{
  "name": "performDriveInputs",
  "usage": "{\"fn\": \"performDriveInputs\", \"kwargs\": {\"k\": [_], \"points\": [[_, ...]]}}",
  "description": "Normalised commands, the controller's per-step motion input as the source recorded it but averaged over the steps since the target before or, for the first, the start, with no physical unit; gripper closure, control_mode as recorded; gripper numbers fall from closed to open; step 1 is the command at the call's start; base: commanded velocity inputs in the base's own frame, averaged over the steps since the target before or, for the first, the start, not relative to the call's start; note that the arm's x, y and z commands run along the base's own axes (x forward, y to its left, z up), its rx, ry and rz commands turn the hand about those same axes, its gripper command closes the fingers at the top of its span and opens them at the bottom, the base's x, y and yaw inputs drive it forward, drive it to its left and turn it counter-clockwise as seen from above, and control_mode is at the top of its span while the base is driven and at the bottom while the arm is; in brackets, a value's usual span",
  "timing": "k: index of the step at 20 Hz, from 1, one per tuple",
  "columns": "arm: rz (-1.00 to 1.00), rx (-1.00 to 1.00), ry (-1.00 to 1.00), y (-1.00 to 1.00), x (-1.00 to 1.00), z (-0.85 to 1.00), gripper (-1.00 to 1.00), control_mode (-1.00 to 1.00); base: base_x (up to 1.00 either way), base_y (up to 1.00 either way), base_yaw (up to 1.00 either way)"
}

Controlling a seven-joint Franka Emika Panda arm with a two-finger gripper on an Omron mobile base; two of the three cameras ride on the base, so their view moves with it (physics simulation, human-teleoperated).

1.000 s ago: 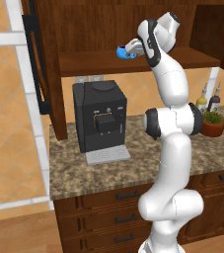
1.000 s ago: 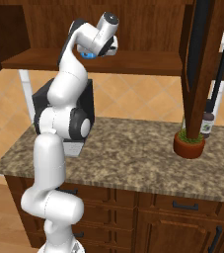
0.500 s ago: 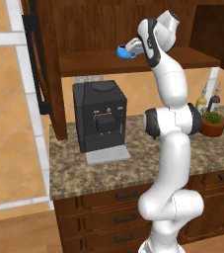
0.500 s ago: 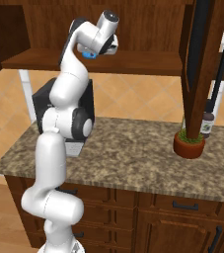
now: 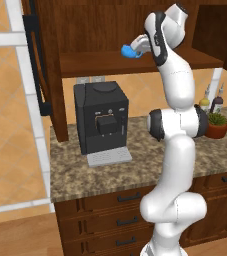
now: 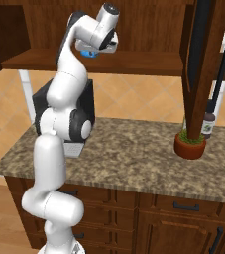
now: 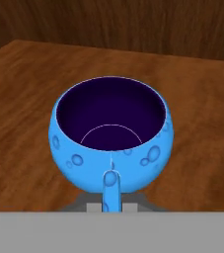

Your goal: Gather all objects into one cabinet and sort the glasses and bowls to opposite sides.

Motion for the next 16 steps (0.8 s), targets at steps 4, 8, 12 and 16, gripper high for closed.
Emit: {"fn": "performDriveInputs", "kwargs": {"k": [4, 8, 12, 16], "points": [[0.0, 0.0, -0.19, 0.0, -1.0, -0.05, 1.0, -1.0, 0.0, 0.0, 0.0], [0.0, -0.04, -0.14, 0.0, -1.0, -0.11, 1.0, -1.0, 0.0, 0.0, 0.0], [0.0, 0.0, 0.0, 0.0, -1.0, -0.03, 1.0, -1.0, 0.0, 0.0, 0.0], [0.0, -0.02, -0.03, 0.0, -1.0, -0.3, 1.0, -1.0, 0.0, 0.0, 0.0]]}}
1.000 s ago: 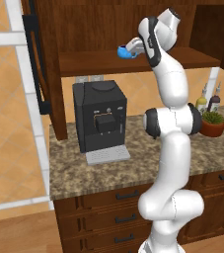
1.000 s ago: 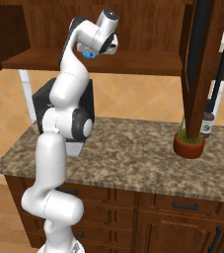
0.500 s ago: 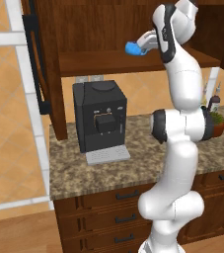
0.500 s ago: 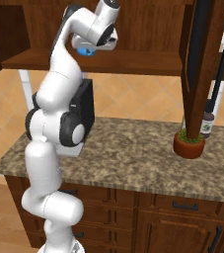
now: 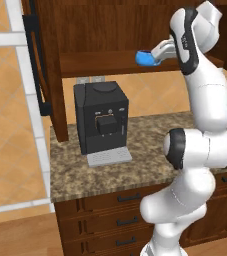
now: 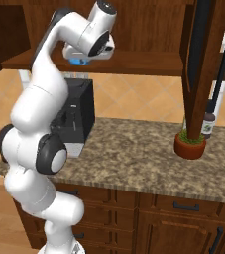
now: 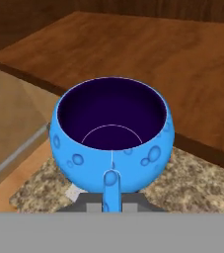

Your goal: Gather all objects into one cabinet and sort the glasses and bowls to opposite sides.

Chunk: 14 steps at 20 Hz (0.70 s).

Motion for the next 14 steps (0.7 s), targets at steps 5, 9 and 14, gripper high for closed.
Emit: {"fn": "performDriveInputs", "kwargs": {"k": [5, 9, 14], "points": [[0.0, 0.0, -0.03, 0.0, -1.0, -0.34, 1.0, -1.0, 0.0, 0.0, 0.0], [-0.05, -0.01, 0.01, 0.0, -1.0, -0.28, 1.0, -1.0, 0.0, 0.0, 0.0], [-0.03, -0.03, 0.0, 0.0, -1.0, -0.64, 1.0, -1.0, 0.0, 0.0, 0.0]]}}
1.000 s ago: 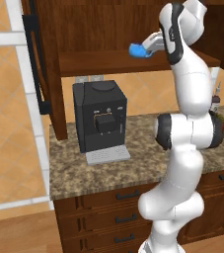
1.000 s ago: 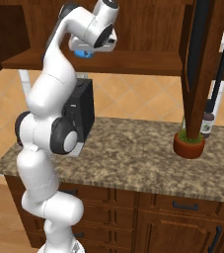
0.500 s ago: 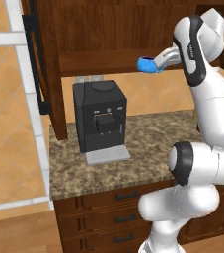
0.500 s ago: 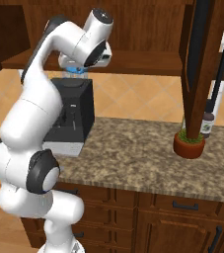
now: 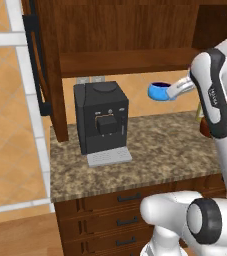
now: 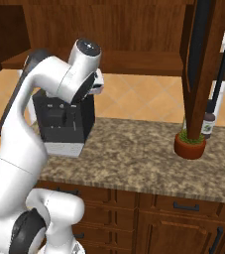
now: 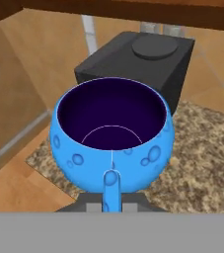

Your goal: Gather all objects into one cabinet and sort the glasses and bowls to opposite sides.

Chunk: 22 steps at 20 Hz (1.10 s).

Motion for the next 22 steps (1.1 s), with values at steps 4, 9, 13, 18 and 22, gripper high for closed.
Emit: {"fn": "performDriveInputs", "kwargs": {"k": [4, 9, 13, 18, 22], "points": [[-0.03, -0.08, 0.0, 0.0, -1.0, -0.64, 1.0, -1.0, 0.0, 0.0, 0.0], [-0.1, -0.02, -0.03, -0.03, -0.85, -0.24, 1.0, -1.0, 0.0, 0.0, 0.0], [0.0, -0.01, 0.0, 0.0, 0.0, 0.0, 1.0, 1.0, -0.15, 0.0, 0.0], [0.0, 0.0, 0.0, 0.0, 0.0, 0.0, 1.0, 1.0, -1.0, -0.18, -0.26], [0.0, 0.0, 0.0, 0.0, 0.0, 0.0, 1.0, 1.0, -0.45, -0.37, -0.64]]}}
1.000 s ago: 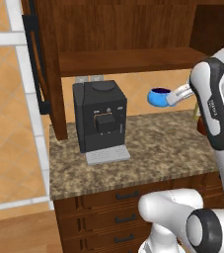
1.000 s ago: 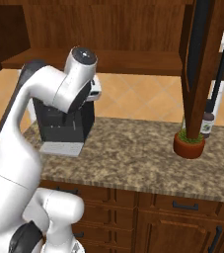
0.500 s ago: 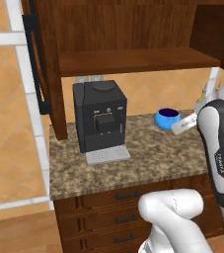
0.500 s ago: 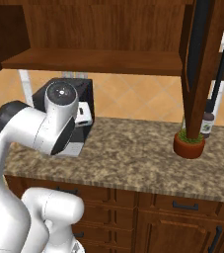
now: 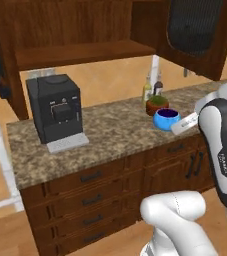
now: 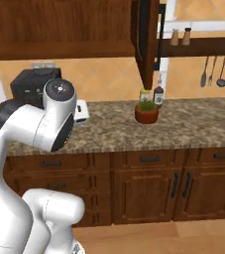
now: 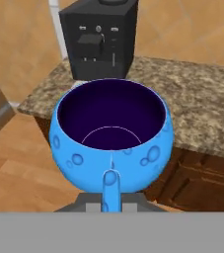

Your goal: Gather all objects into one cabinet and sort the glasses and bowls to opposite sides.

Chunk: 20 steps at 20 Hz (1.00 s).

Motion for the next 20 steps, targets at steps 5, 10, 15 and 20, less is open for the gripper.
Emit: {"fn": "performDriveInputs", "kwargs": {"k": [5, 10, 15, 20], "points": [[0.0, 0.0, 0.0, 0.0, 0.0, 0.0, 1.0, 1.0, -0.12, -0.09, -0.83], [0.0, 0.0, 0.0, 0.0, 0.0, 0.0, 1.0, 1.0, 0.0, -0.01, -0.89], [0.0, 0.0, 0.0, 0.0, 0.0, 0.0, 1.0, 1.0, 0.0, -0.03, -0.91], [0.0, 0.0, 0.0, 0.0, 0.0, 0.0, 1.0, 1.0, 0.0, -0.02, -0.91]]}}
